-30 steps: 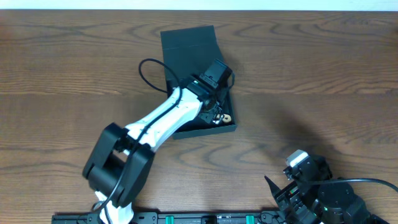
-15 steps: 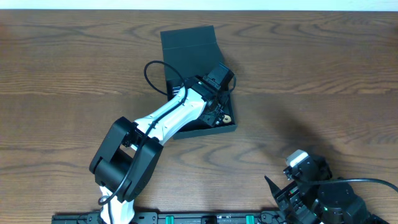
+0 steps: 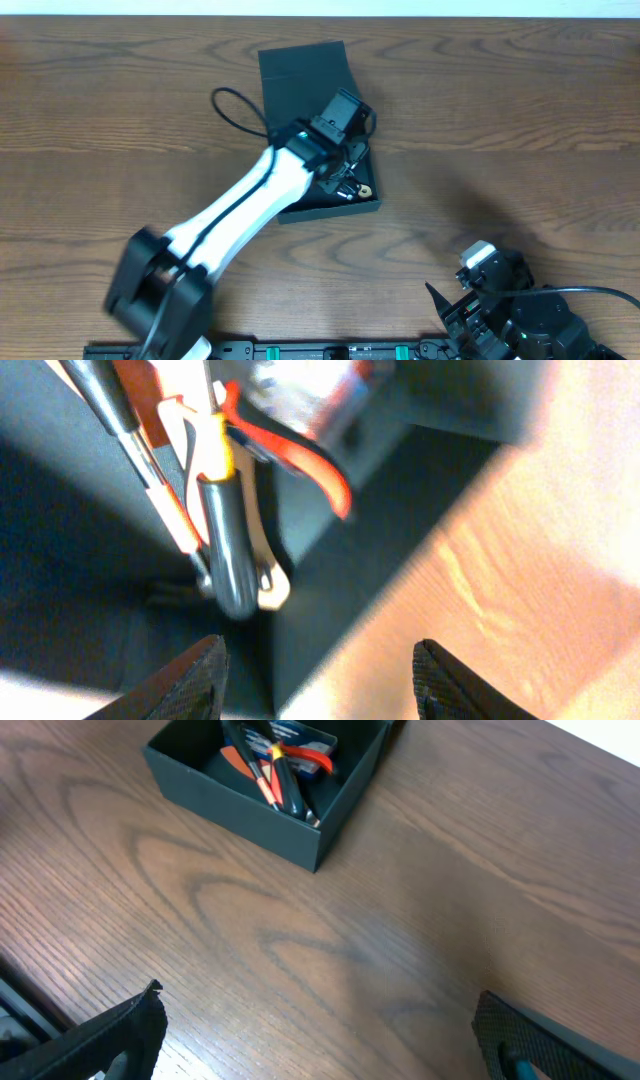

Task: Pack container
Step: 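Carry the screwdriver into the box and release it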

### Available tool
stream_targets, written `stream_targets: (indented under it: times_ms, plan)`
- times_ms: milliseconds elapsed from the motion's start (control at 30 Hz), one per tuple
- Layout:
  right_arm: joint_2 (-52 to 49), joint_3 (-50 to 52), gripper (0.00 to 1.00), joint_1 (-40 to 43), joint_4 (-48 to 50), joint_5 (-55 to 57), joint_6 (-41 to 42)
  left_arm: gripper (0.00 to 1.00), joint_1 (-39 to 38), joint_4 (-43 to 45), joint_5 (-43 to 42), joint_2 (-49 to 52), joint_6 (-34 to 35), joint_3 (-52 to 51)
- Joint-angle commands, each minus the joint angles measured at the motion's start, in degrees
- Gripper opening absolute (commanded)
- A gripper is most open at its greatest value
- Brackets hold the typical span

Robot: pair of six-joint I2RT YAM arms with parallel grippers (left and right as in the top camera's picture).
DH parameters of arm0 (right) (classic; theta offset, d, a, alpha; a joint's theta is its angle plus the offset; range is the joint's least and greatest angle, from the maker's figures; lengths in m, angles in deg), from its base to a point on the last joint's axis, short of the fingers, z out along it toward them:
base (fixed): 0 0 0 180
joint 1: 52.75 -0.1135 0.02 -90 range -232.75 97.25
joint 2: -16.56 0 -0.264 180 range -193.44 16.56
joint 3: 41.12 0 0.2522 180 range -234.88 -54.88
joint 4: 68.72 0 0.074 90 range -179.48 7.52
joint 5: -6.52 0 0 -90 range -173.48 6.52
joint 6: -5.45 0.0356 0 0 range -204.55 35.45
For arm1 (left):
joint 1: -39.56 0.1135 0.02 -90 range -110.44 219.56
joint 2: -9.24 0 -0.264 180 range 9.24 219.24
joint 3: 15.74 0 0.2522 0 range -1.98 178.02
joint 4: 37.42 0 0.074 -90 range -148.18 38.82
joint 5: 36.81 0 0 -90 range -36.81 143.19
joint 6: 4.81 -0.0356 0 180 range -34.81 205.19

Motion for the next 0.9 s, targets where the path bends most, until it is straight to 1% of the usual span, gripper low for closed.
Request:
stream_targets:
  times_ms: [0, 33, 67, 100, 133, 167, 200, 233, 433, 567, 667, 800, 867]
  plan:
    - [0.24, 0.04, 0.99, 0.35, 0.00, 0.31, 0.79, 0.60, -0.07, -2.56, 1.53, -5.49, -9.46, 1.16]
    - [0.24, 0.04, 0.99, 0.35, 0.00, 0.31, 0.79, 0.64, -0.07, -3.41, 1.51, -6.88, -11.61, 1.16]
    - [0.24, 0.07, 0.99, 0.35, 0.00, 0.31, 0.79, 0.65, -0.07, -4.26, 1.51, -8.50, -14.43, 1.16]
    - [0.24, 0.04, 0.99, 0.35, 0.00, 0.31, 0.79, 0.71, -0.07, -4.74, 1.51, -9.99, -17.27, 1.16]
    - [0.24, 0.04, 0.99, 0.35, 0.00, 0.31, 0.79, 0.87, -0.07, -4.96, 1.51, -11.30, -20.15, 1.16]
    - [0.24, 0.04, 0.99, 0.35, 0.00, 0.31, 0.79, 0.96, -0.07, -5.22, 1.51, -12.90, -23.43, 1.16]
    - [0.24, 0.04, 0.99, 0.35, 0.00, 0.31, 0.79, 0.99, -0.07, -5.51, 1.51, -14.27, -25.92, 1.16]
    - [0.24, 0.07, 0.99, 0.35, 0.00, 0.31, 0.79, 0.99, -0.09, -5.73, 1.27, -15.89, -27.12, 1.16]
    - [0.24, 0.04, 0.99, 0.35, 0.00, 0.31, 0.79, 0.99, -0.09, -6.16, 1.25, -20.79, -27.10, 1.16]
    - [0.24, 0.04, 0.99, 0.35, 0.00, 0.31, 0.79, 0.99, -0.07, -10.45, 1.14, -21.35, -27.10, 1.16]
    - [0.24, 0.04, 0.99, 0.35, -0.02, 0.31, 0.79, 0.99, -0.07, -11.96, 1.16, -21.22, -27.08, 1.11]
    - [0.24, 0.04, 0.99, 0.35, 0.24, 0.35, 0.76, 0.99, -0.07, -12.59, 1.16, -21.22, -27.10, 1.09]
    - [0.24, 0.07, 0.99, 0.35, 2.32, 0.04, 0.85, 0.99, -0.07, -12.61, 1.16, -21.22, -27.08, 1.09]
